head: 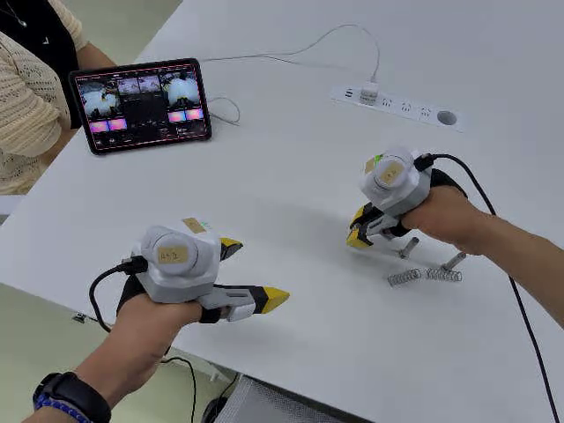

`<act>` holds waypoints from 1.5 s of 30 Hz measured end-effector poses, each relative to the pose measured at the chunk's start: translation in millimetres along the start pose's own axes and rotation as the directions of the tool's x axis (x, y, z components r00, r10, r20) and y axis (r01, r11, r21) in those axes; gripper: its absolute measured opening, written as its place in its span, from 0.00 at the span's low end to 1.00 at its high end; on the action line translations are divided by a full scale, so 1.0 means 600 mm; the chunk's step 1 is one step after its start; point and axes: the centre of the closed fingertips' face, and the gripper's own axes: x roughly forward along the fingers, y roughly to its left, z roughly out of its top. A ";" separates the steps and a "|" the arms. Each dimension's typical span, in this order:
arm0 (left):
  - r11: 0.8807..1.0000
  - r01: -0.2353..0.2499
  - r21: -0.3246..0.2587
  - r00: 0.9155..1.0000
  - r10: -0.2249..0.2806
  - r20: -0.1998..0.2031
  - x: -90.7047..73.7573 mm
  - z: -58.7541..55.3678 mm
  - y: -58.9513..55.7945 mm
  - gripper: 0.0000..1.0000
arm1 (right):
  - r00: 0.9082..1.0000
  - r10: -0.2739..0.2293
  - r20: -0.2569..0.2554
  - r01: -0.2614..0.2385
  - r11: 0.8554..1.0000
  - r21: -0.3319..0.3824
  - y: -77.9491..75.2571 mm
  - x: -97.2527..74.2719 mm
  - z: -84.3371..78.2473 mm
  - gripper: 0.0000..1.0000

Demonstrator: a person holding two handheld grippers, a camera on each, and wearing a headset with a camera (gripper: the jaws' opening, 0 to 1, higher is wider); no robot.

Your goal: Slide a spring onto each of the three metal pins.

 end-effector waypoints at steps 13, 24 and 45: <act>1.000 0.004 0.004 1.000 -0.004 0.011 -0.003 0.007 -0.006 0.67 | 0.993 -0.050 0.106 0.034 0.989 0.143 -0.005 -0.022 -0.003 0.41; 1.000 0.012 -0.002 1.000 -0.012 0.020 -0.004 0.007 -0.021 0.67 | 0.962 -0.121 0.244 0.037 0.946 0.322 -0.001 -0.053 0.001 0.51; 1.000 0.010 0.004 0.999 -0.010 0.036 -0.014 0.013 -0.032 0.67 | 0.918 -0.191 0.348 0.030 0.907 0.419 0.017 -0.088 -0.010 0.54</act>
